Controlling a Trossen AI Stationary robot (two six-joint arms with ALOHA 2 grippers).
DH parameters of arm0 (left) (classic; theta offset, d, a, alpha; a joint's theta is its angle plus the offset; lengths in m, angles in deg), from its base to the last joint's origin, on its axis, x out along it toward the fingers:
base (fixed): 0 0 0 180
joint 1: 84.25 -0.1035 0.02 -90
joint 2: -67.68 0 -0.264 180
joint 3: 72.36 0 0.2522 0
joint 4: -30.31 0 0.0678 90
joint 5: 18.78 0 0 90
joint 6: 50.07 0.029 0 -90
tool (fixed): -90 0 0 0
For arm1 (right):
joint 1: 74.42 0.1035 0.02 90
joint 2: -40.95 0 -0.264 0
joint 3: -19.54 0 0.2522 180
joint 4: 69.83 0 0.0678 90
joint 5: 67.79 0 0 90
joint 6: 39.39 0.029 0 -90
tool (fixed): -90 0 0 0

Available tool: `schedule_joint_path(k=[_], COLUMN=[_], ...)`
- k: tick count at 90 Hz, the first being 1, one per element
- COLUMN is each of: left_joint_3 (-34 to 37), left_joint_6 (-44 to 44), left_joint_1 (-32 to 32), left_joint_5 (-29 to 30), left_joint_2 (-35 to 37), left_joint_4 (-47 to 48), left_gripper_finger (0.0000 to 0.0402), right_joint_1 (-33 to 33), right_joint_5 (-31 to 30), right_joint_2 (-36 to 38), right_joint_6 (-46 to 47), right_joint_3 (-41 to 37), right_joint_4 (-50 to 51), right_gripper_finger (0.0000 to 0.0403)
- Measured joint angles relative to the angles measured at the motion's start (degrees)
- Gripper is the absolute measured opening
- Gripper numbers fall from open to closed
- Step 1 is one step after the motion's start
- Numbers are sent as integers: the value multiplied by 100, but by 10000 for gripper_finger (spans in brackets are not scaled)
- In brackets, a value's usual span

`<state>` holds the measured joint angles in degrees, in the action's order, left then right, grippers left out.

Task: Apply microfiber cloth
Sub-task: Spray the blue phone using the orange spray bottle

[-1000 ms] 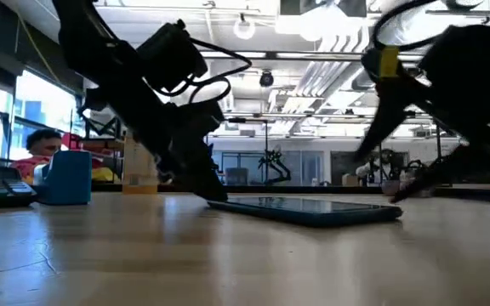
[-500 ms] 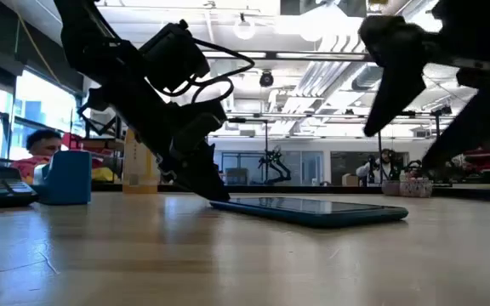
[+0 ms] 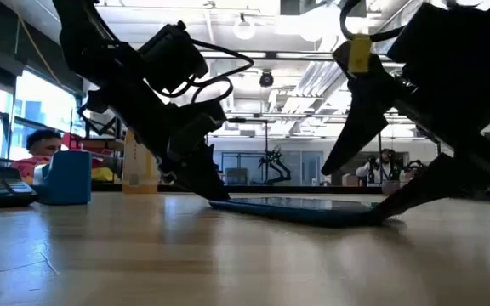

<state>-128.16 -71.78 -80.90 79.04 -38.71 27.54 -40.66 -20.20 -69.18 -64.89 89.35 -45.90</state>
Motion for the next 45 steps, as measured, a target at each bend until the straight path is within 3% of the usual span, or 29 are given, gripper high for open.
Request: schedule_joint_path(k=[12, 45], left_joint_3=[-1, 1], left_joint_6=[37, 112], left_joint_1=[2, 2], left_joint_5=[-5, -55], left_joint_2=[0, 71], left_joint_4=[-4, 50], left_gripper_finger=[25, 25], right_joint_1=[-104, -121], right_joint_5=[-553, -1358], right_joint_2=[-15, -4], right_joint_6=[-96, -23], right_joint_3=[209, 625], right_joint_4=[611, 1361], right_gripper_finger=[215, 198])
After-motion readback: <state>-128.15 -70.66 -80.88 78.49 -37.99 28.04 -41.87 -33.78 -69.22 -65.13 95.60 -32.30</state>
